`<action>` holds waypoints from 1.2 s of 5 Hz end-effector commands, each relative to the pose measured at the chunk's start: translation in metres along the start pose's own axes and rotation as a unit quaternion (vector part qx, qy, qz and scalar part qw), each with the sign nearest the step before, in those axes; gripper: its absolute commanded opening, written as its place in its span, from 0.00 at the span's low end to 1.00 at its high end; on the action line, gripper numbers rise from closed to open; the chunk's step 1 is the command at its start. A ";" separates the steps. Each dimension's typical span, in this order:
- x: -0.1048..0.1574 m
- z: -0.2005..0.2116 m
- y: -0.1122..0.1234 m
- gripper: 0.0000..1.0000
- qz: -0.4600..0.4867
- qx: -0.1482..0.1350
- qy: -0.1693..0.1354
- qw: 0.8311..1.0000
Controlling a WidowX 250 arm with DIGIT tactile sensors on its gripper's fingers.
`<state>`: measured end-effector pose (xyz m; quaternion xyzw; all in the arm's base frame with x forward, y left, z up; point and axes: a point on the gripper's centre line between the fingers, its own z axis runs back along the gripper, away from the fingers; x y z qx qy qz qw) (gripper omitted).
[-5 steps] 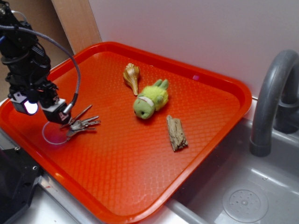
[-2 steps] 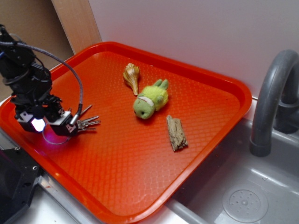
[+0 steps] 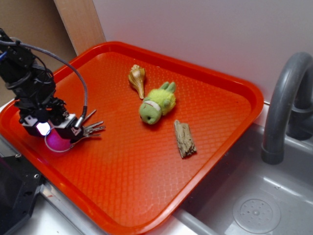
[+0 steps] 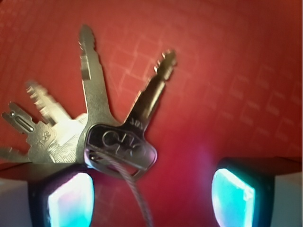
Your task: Grab the silver keys.
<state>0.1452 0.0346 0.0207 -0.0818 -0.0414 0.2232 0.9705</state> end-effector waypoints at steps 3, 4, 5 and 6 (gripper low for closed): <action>-0.026 -0.014 -0.046 0.00 -0.059 0.010 0.032 0.998; -0.024 -0.011 -0.046 0.00 -0.063 0.012 0.028 0.998; -0.008 0.025 -0.047 0.00 -0.119 0.012 0.007 0.993; 0.021 0.076 -0.045 0.00 -0.225 0.067 -0.044 0.971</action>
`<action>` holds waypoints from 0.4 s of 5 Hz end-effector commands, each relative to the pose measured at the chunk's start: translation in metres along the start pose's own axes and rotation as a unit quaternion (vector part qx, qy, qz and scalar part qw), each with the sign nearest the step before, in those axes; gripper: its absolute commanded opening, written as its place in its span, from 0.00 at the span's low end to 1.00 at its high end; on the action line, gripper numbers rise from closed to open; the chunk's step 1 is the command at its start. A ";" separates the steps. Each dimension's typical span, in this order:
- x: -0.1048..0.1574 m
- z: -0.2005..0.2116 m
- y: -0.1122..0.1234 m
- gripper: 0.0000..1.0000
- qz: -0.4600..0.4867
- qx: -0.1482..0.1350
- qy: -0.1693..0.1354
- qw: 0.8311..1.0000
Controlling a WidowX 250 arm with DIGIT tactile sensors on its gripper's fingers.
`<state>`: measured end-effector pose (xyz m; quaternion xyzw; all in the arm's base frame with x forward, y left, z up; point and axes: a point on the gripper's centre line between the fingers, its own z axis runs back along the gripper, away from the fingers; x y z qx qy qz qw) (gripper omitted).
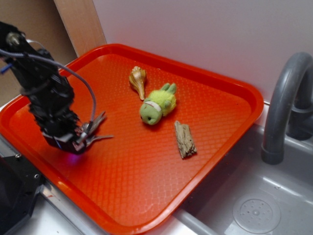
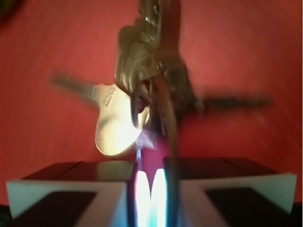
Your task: Grab the silver keys.
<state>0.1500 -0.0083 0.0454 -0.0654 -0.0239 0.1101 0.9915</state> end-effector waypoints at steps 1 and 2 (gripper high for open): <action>0.054 0.111 0.004 0.00 -0.178 0.090 -0.088 0.976; 0.072 0.161 -0.003 0.00 -0.188 0.077 -0.105 0.973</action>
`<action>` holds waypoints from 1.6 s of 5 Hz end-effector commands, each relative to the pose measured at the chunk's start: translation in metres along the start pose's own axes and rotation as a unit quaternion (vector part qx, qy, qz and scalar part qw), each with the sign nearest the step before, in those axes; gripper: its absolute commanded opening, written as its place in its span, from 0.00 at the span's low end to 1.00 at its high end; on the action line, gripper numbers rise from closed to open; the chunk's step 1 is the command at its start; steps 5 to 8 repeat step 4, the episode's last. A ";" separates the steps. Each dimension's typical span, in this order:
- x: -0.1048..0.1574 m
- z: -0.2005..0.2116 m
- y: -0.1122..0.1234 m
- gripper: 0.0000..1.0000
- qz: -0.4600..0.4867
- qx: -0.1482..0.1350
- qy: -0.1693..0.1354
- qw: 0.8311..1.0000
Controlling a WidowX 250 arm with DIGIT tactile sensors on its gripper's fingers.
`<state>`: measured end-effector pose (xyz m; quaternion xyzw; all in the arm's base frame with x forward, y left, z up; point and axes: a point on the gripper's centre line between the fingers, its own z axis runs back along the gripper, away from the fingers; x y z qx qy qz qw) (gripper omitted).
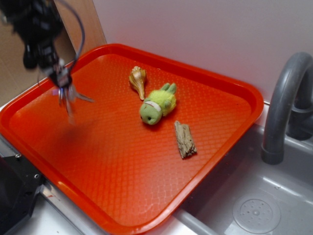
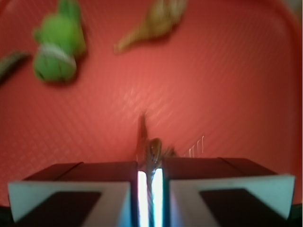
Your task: Grab the silver keys.
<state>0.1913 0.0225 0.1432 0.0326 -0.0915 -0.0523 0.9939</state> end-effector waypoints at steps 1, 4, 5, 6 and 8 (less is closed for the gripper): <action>0.051 0.104 0.026 0.00 0.004 -0.036 -0.022 0.999; 0.050 0.094 0.022 0.00 0.035 -0.061 0.009 0.998; 0.050 0.094 0.022 0.00 0.035 -0.061 0.009 0.998; 0.050 0.094 0.022 0.00 0.035 -0.061 0.009 0.998; 0.050 0.094 0.022 0.00 0.035 -0.061 0.009 0.998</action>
